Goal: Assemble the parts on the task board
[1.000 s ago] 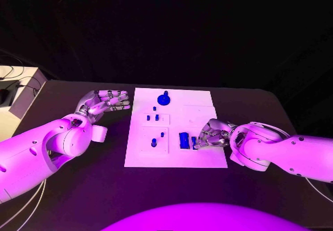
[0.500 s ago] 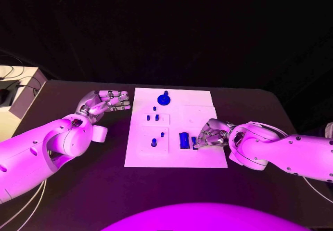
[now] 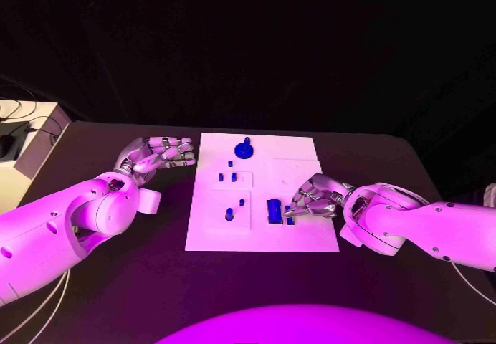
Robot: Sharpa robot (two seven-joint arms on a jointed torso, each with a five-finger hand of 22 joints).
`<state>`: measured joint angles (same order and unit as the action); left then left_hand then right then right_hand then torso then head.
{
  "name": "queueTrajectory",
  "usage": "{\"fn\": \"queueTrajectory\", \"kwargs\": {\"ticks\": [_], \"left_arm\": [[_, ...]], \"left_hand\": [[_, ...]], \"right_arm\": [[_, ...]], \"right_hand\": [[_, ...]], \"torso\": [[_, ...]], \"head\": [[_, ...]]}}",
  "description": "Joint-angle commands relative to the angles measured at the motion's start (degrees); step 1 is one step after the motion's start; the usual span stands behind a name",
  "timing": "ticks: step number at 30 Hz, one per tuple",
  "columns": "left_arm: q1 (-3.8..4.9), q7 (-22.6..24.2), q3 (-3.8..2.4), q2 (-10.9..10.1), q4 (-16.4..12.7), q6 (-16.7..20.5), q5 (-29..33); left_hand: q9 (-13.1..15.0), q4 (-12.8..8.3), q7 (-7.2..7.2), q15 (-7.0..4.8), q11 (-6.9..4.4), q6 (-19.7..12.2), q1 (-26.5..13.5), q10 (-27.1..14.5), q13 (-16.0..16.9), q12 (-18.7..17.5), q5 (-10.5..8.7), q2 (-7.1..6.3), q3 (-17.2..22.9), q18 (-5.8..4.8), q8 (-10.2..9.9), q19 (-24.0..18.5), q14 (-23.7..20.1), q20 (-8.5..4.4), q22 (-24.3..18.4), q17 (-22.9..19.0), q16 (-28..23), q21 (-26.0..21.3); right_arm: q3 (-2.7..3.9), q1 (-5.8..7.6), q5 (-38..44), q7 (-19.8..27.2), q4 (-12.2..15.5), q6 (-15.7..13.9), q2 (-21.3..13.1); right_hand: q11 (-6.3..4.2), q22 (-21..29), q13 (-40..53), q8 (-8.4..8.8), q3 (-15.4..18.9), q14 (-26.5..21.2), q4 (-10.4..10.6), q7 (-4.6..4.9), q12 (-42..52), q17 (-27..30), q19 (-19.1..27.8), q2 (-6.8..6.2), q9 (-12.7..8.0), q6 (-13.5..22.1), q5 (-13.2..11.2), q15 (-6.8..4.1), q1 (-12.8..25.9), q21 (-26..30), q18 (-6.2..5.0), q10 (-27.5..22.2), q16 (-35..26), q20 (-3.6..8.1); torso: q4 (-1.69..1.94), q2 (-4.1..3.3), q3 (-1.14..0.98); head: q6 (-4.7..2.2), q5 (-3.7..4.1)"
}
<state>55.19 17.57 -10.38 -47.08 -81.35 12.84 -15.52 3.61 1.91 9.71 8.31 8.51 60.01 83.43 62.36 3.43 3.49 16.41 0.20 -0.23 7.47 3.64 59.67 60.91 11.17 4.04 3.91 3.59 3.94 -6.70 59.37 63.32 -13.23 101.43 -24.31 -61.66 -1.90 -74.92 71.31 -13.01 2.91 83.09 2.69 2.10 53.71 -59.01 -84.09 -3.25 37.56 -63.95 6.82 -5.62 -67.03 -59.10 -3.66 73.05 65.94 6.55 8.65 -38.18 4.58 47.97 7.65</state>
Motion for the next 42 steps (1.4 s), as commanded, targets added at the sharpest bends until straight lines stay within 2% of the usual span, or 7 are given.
{"fn": "queueTrajectory", "kwargs": {"ticks": [1,30,31,33,35,40,42], "left_arm": [[-0.02,1.0,-0.04,0.3,0.1,-0.5,0.5],[0.60,6.7,-0.56,3.7,6.7,7.6,6.9],[0.47,4.3,-0.48,3.5,6.5,4.7,5.0],[0.54,4.4,-0.33,3.5,6.3,5.0,5.1],[0.68,4.6,0.02,3.4,5.8,5.9,5.4],[1.39,5.9,1.74,3.2,3.4,10.1,7.1],[1.93,6.9,3.05,3.1,1.6,13.3,8.4]], "left_hand": [[-0.1,0.1,-0.38,-0.04,-0.04,0.0,0.3,0.0,-0.1,-0.1,0.12,-0.20,-0.1,1.11,-0.1,-0.1,-0.2,0.28,-0.1,0.0,-0.1,0.0],[-0.6,-0.1,-2.66,3.08,2.66,-14.0,-0.8,-13.3,-0.4,-0.5,0.11,-1.97,-1.4,-2.52,-0.6,-14.2,-18.9,2.52,-0.5,-1.1,-0.7,-0.4],[-3.6,-1.9,-9.71,-8.31,-8.51,-60.0,-25.6,-62.4,-3.4,-3.5,-16.41,-0.20,0.2,-7.47,-3.6,-59.7,-60.9,-11.17,-4.0,-3.9,-3.6,-3.9],[-3.6,-1.9,-9.71,-8.31,-8.51,-60.0,-28.6,-62.4,-3.4,-3.5,-16.41,-0.20,0.2,-7.47,-3.6,-59.7,-60.9,-11.17,-4.0,-3.9,-3.6,-3.9],[-3.6,-1.9,-9.71,-8.31,-8.51,-60.0,-32.5,-62.4,-3.4,-3.5,-16.41,-0.20,0.2,-7.47,-3.6,-59.7,-60.9,-11.17,-4.0,-3.9,-3.6,-3.9],[-3.6,-1.9,-9.71,-8.31,-8.51,-60.0,-42.0,-62.4,-3.4,-3.5,-16.41,-0.20,0.2,-7.47,-3.6,-59.7,-60.9,-11.17,-4.0,-3.9,-3.6,-3.9],[-3.6,-1.9,-9.71,-8.31,-8.51,-60.0,-83.4,-62.4,-3.4,-3.5,-16.41,-0.20,0.2,-7.47,-3.6,-59.7,-60.9,-11.17,-4.0,-3.9,-3.6,-3.9]], "right_arm": [[0.10,0.44,-12.9,15.2,-0.8,-6.7,0.0],[1.56,3.05,-51.5,40.3,-30.6,-5.6,16.5],[1.52,3.05,-47.6,36.7,-30.0,-8.4,16.1],[1.63,3.01,-47.9,36.8,-29.6,-8.7,16.1],[1.86,2.90,-48.6,37.1,-28.8,-9.2,16.1],[3.04,2.39,-52.2,38.6,-24.6,-11.8,16.3],[3.94,2.00,-54.9,39.7,-21.4,-13.7,16.5]], "right_hand": [[0.35,-7.0,-1.4,1.55,0.9,-0.4,0.2,0.77,-2.0,1.7,-3.0,0.22,-1.0,0.6,0.6,0.57,-0.1,2.7,-1.40,-1.4,-1.8,-0.69],[9.10,36.5,-67.8,9.33,2.6,-18.9,-8.8,7.24,-46.1,40.0,21.1,6.97,-30.3,5.6,5.4,10.55,-6.7,55.4,-1.28,-10.1,-50.1,-10.80],[1.90,74.9,-71.3,13.01,-2.9,-37.7,-2.7,-2.10,-53.7,59.0,39.6,3.25,-37.6,23.0,-6.8,5.62,15.7,59.1,3.66,-28.9,-65.9,-6.55],[1.90,74.9,-71.3,13.01,-2.9,-40.1,-2.7,-2.10,-53.7,59.0,42.4,3.25,-37.6,63.9,-6.8,5.62,17.9,59.1,3.66,-31.2,-65.9,-6.55],[1.90,74.9,-71.3,13.01,-2.9,-83.1,-2.7,-2.10,-53.7,59.0,84.1,3.25,-37.6,63.9,-6.8,5.62,21.5,59.1,3.66,-73.0,-65.9,-6.55],[1.90,74.9,-71.3,13.01,-2.9,-83.1,-2.7,-2.10,-53.7,59.0,84.1,3.25,-37.6,63.9,-6.8,5.62,67.0,59.1,3.66,-73.0,-65.9,-6.55],[1.90,74.9,-71.3,13.01,-2.9,-83.1,-2.7,-2.10,-53.7,59.0,84.1,3.25,-37.6,63.9,-6.8,5.62,67.0,59.1,3.66,-73.0,-65.9,-6.55]], "torso": [[-0.02,0.13,0.07],[-1.10,3.47,0.00],[-1.10,3.20,0.30],[-1.28,3.29,0.18],[-1.70,3.51,-0.09],[-3.82,4.57,-1.45],[-5.38,5.35,-2.47]], "head": [[-0.51,0.11],[-7.59,-1.27],[-6.88,-1.00],[-7.04,-1.16],[-7.42,-1.53],[-9.30,-3.39],[-10.69,-4.77]]}}
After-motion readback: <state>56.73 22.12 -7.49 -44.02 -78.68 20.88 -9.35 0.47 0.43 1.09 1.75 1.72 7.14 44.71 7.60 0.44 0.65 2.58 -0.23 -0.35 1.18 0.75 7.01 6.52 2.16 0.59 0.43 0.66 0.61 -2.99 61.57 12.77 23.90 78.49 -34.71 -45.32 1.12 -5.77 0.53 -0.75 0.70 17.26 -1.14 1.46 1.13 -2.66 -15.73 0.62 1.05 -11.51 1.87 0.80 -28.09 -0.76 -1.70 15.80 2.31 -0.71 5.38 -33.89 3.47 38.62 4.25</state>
